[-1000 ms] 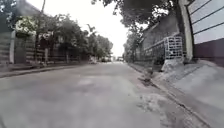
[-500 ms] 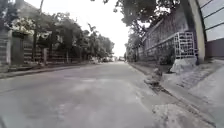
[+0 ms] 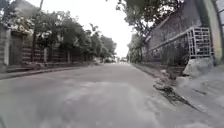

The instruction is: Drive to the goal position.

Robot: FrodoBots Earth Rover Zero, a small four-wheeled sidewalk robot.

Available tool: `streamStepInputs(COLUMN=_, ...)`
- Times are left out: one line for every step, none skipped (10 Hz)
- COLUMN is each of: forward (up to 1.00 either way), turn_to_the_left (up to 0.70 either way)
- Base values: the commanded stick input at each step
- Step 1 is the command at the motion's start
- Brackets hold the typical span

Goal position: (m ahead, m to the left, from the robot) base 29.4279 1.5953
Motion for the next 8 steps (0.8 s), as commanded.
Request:
streamStepInputs(forward=1.00, turn_to_the_left=0.11)
streamStepInputs(forward=1.00, turn_to_the_left=0.12)
streamStepInputs(forward=1.00, turn_to_the_left=0.12)
streamStepInputs(forward=1.00, turn_to_the_left=0.07)
streamStepInputs(forward=1.00, turn_to_the_left=-0.17)
streamStepInputs(forward=1.00, turn_to_the_left=-0.40)
streamStepInputs(forward=1.00, turn_to_the_left=-0.40)
streamStepInputs(forward=1.00, turn_to_the_left=-0.40)
